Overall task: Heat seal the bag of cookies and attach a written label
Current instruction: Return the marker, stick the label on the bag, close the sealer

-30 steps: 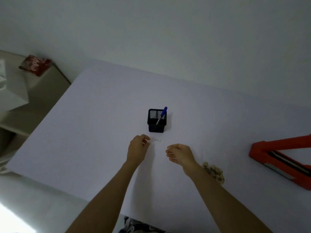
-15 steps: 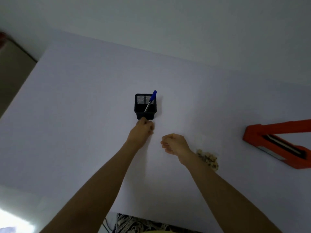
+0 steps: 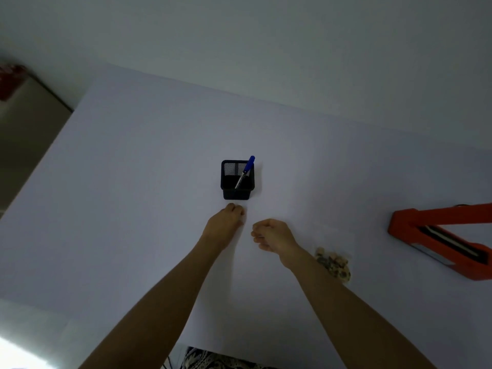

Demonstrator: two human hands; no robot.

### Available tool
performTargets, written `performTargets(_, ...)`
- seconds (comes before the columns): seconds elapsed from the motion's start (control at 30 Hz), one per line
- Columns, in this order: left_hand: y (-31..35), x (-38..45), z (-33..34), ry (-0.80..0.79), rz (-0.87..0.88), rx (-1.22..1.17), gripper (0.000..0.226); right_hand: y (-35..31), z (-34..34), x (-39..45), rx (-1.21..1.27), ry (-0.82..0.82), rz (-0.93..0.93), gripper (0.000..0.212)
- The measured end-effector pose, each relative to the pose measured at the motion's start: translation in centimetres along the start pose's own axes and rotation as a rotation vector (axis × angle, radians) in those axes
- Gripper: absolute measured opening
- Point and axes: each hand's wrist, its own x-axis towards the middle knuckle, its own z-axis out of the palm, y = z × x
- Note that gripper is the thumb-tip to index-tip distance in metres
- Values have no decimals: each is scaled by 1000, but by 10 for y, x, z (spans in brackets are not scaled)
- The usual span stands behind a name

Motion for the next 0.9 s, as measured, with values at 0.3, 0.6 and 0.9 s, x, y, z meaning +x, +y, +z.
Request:
performTargets(0.3,24,-25,-40,179,-247,-574,13,-23,8,-23,1,-155,-87,26)
performTargets(0.6,58,-39,-62,223,-462,-1158,11,-37,5,-42,54,-178,-194,17)
performTargets(0.9,60,-54,-65,281,-496,-1168,7,-39,-6,-50,23,-109,-219,12)
